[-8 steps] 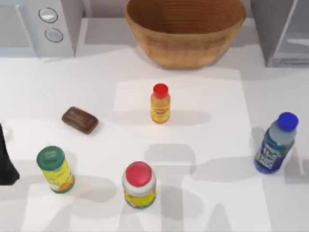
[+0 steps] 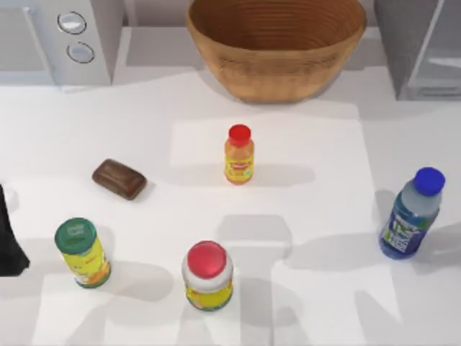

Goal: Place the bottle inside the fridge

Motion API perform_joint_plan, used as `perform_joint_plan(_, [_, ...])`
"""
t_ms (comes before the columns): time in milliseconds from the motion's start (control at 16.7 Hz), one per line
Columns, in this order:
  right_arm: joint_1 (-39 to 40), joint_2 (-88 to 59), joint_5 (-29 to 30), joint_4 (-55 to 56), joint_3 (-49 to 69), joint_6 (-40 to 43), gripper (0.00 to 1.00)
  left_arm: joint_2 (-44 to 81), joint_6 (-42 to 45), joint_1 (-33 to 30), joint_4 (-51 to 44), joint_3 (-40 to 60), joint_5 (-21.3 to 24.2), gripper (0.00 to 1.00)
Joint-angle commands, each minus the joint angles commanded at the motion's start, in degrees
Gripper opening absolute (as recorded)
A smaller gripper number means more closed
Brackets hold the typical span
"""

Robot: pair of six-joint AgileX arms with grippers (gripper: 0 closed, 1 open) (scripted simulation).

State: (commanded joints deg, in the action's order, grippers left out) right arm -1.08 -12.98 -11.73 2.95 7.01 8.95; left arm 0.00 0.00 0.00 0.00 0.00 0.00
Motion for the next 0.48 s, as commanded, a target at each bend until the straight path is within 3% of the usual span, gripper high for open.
perform_joint_plan(480, [-1.5,-37.6,-20.7,-0.3,11.8,17.4,1.00,0.0,0.0,0.0,0.0,0.0,0.0,1.00])
